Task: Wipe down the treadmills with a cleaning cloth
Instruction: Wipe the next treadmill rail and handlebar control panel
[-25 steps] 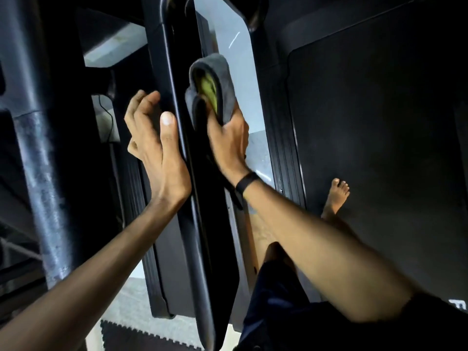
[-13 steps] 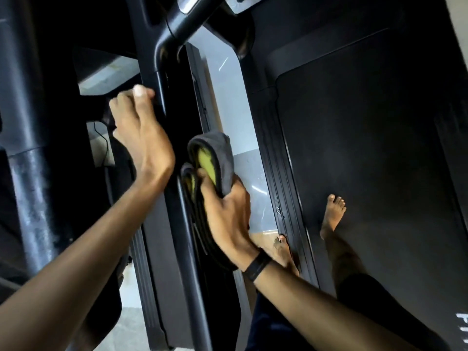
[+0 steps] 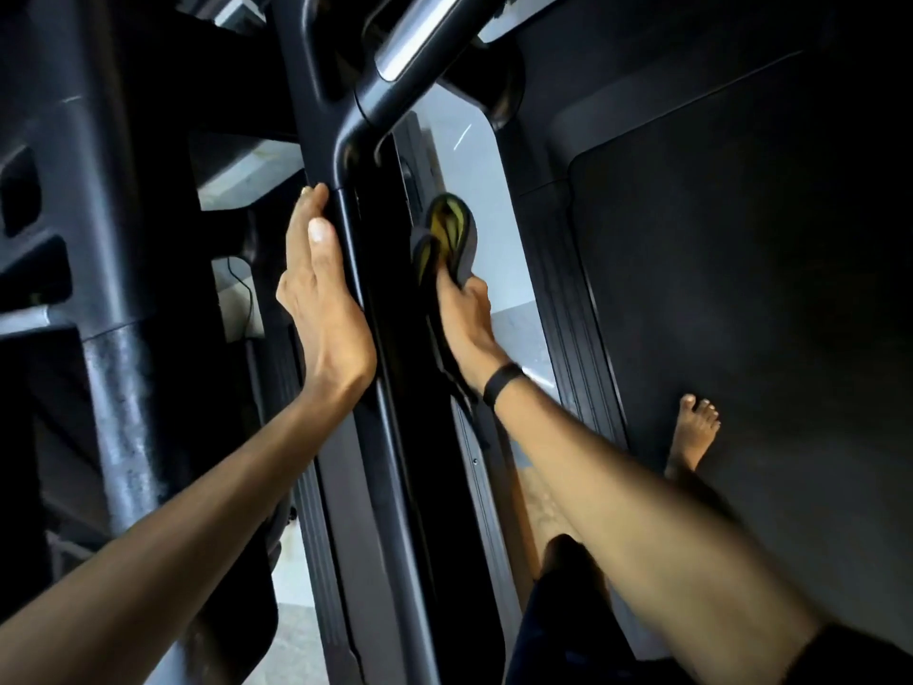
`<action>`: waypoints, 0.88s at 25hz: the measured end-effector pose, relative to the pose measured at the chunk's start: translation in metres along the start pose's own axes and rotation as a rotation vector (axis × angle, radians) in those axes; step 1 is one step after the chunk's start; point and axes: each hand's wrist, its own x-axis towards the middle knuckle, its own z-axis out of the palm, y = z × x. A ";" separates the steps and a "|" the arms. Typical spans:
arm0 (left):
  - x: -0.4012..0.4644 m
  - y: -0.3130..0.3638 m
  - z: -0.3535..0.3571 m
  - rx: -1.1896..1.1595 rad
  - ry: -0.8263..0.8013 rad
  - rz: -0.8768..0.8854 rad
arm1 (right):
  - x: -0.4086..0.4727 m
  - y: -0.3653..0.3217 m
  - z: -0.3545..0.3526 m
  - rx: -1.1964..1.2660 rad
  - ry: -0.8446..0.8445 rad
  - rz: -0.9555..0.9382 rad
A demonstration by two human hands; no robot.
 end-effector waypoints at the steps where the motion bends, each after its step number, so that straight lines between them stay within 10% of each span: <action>1: 0.000 -0.001 0.000 -0.003 -0.002 -0.001 | -0.021 0.004 0.000 -0.040 0.049 -0.081; 6: 0.002 -0.006 0.000 -0.015 -0.028 0.000 | -0.032 -0.017 0.014 -0.105 0.119 -0.534; 14: 0.003 -0.002 0.003 -0.036 0.045 0.038 | 0.091 -0.102 0.038 0.170 -0.016 -0.467; 22: 0.001 0.000 0.003 -0.005 0.032 0.038 | -0.036 0.006 -0.009 0.039 -0.069 -0.428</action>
